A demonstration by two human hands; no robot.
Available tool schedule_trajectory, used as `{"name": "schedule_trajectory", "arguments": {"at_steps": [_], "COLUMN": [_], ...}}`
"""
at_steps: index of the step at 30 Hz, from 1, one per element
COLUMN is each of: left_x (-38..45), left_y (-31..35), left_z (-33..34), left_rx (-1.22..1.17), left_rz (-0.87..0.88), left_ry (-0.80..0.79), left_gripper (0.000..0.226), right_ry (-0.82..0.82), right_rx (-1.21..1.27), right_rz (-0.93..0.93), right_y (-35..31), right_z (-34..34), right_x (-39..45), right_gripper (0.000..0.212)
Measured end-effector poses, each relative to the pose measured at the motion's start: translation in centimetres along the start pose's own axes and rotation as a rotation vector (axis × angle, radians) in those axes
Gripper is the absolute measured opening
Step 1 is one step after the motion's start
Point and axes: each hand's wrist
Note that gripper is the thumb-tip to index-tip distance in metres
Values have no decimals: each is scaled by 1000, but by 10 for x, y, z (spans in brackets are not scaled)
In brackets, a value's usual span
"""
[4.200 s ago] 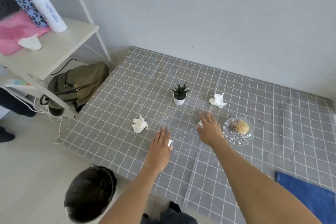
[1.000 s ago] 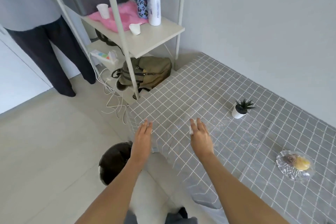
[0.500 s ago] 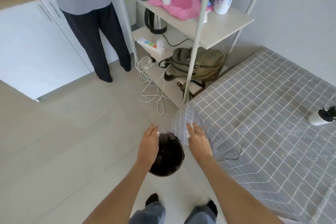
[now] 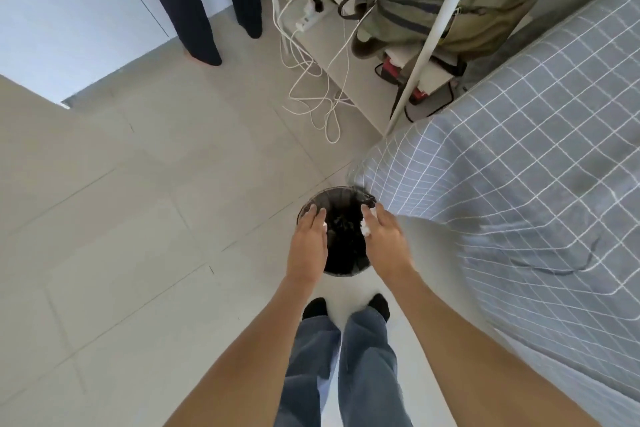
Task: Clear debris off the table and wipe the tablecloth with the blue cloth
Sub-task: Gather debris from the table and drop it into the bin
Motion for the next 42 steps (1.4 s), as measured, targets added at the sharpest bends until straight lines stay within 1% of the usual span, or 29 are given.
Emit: {"name": "schedule_trajectory", "arguments": {"at_steps": [5,11,15,19,27,31,34,38,42], "left_x": [16,29,31,31,44,55,60,60,58], "left_y": [-42,-79,-90,-93,-86,-81,-78,-73,-68], "left_z": [30,39,44,48,68,80,83,77,65], "left_rx": [27,42,46,47,39,26,93,229,253], "left_rz": [-28,-52,-72,-76,-69,-54,-69,-127,-205], "left_ry": [-7,18,30,13,-35,-117,-157,-153,-172], "left_gripper": [39,40,40,40,42,52,60,58,59], "right_ry": [-68,-83,-138,-164,-157,-154,-149,-158,-154], "right_rx": [-68,-108,-189,-224,-210,-186,-197,-207,-210], "right_rz": [-12,-50,-30,-32,-1,19,23,34,43], "right_y": [18,18,16,22,38,45,49,53,50], "right_z": [53,99,115,120,120,118,114,107,93], "right_x": [26,55,61,58,65,70,69,67,65], "right_gripper": [65,64,75,76,73,72,72,72,72]}}
Point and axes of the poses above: each hand's wrist, its own x-axis towards the middle knuckle, its own z-axis out of the palm, y = z × x, and after that the axes turned 8 degrees about -x, right-handed
